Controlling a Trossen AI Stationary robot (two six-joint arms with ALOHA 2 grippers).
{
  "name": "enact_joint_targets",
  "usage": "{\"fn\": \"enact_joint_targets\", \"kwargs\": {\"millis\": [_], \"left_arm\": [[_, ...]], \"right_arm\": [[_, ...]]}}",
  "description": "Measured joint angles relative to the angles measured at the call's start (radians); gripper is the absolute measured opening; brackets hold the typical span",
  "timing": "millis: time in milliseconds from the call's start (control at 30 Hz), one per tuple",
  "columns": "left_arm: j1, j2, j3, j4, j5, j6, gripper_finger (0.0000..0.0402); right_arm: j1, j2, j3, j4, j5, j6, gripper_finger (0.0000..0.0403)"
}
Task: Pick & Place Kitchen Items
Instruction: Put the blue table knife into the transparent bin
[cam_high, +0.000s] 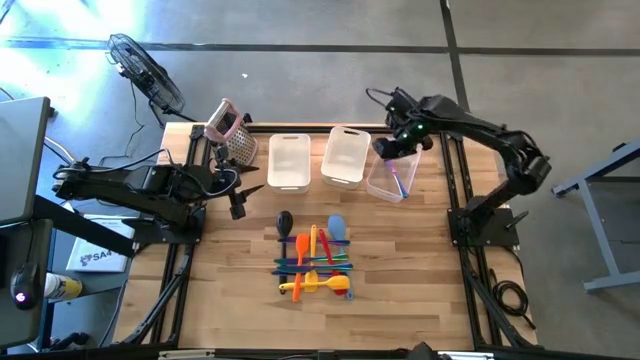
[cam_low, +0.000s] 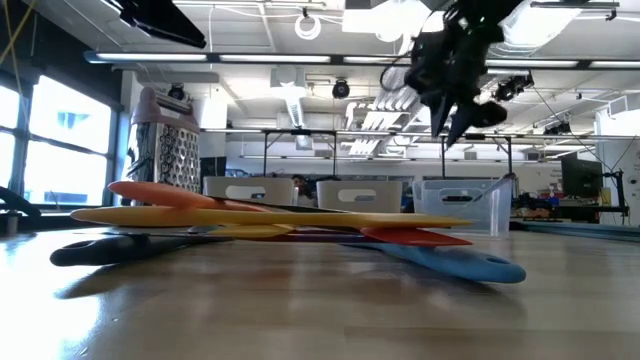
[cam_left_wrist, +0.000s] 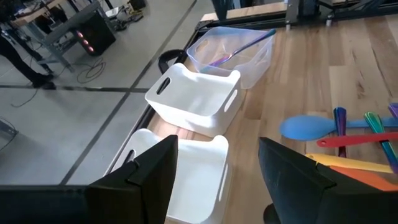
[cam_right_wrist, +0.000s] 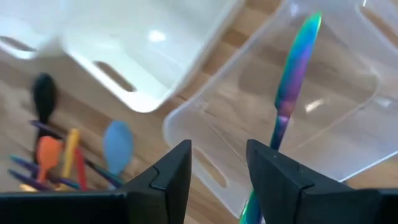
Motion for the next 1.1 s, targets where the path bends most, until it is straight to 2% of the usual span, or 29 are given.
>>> {"fn": "enact_joint_targets", "kwargs": {"millis": [233, 467, 767, 833, 1000, 1100], "left_arm": [[0.0, 0.0, 0.0, -0.02, 0.002, -0.05, 0.0216], [0.0, 0.001, 0.0, -0.03, 0.032, -0.062, 0.0216], [0.0, 0.001, 0.0, -0.028, 0.054, -0.123, 0.0216], [0.0, 0.001, 0.0, -0.029, 0.06, -0.152, 0.0216], [0.0, 0.001, 0.0, -0.028, 0.11, -0.203, 0.0216], [0.0, 0.001, 0.0, -0.028, 0.146, -0.229, 0.0216]], "right_arm": [[0.051, -0.167, 0.0, 0.084, 0.0, 0.002, 0.0146], [0.162, -0.288, 0.0, 0.199, -0.001, -0.04, 0.0146], [0.378, -0.305, 0.0, 0.305, 0.013, -0.329, 0.0146], [0.434, -0.301, 0.0, 0.314, 0.065, -0.382, 0.0146], [0.529, -0.292, 0.0, 0.316, 0.279, -0.407, 0.0146], [0.548, -0.292, 0.0, 0.316, 0.314, -0.391, 0.0146]]}}
